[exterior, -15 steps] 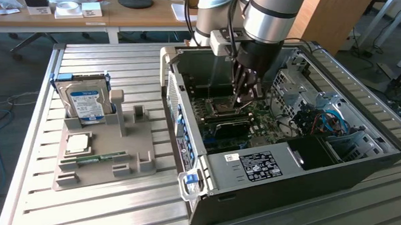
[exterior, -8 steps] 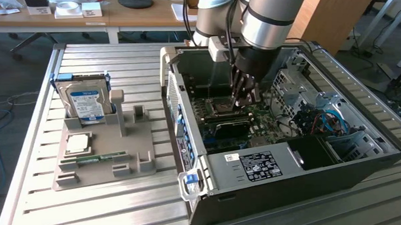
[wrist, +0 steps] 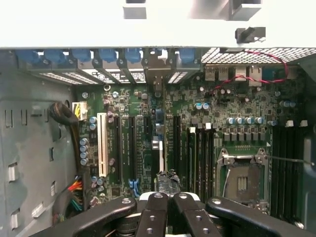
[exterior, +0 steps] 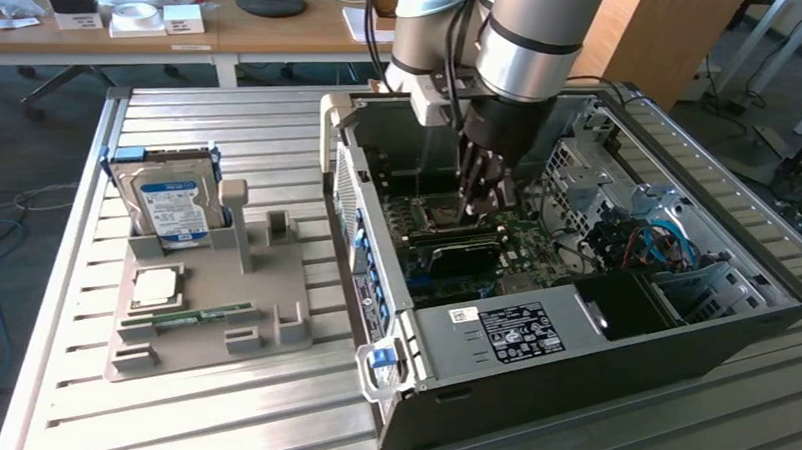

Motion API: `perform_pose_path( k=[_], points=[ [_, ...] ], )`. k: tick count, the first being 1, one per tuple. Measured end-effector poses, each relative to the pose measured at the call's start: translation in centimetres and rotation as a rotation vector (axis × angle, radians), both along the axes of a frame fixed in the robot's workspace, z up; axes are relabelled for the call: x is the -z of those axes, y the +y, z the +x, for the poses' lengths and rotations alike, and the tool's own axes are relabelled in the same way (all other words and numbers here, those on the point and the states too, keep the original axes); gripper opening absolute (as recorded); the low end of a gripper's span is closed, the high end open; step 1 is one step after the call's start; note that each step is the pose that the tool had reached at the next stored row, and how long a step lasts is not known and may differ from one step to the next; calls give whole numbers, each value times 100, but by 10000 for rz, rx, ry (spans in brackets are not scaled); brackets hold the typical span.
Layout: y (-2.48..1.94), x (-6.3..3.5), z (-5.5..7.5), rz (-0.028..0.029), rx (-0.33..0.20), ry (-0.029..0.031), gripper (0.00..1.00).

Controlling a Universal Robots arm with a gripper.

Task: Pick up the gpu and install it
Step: 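Press down on the gpu until it lock into place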

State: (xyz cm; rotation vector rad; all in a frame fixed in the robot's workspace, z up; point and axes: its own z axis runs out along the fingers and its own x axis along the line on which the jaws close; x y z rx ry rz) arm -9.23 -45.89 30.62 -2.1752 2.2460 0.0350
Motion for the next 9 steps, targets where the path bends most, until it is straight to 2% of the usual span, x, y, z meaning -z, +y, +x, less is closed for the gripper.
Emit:
perform_pose_path(
  k=[3,9],
  points=[
    [-19,17,0,0,-2,0,11],
    [-20,100,-9,-1,-2,1,11]
  ],
)
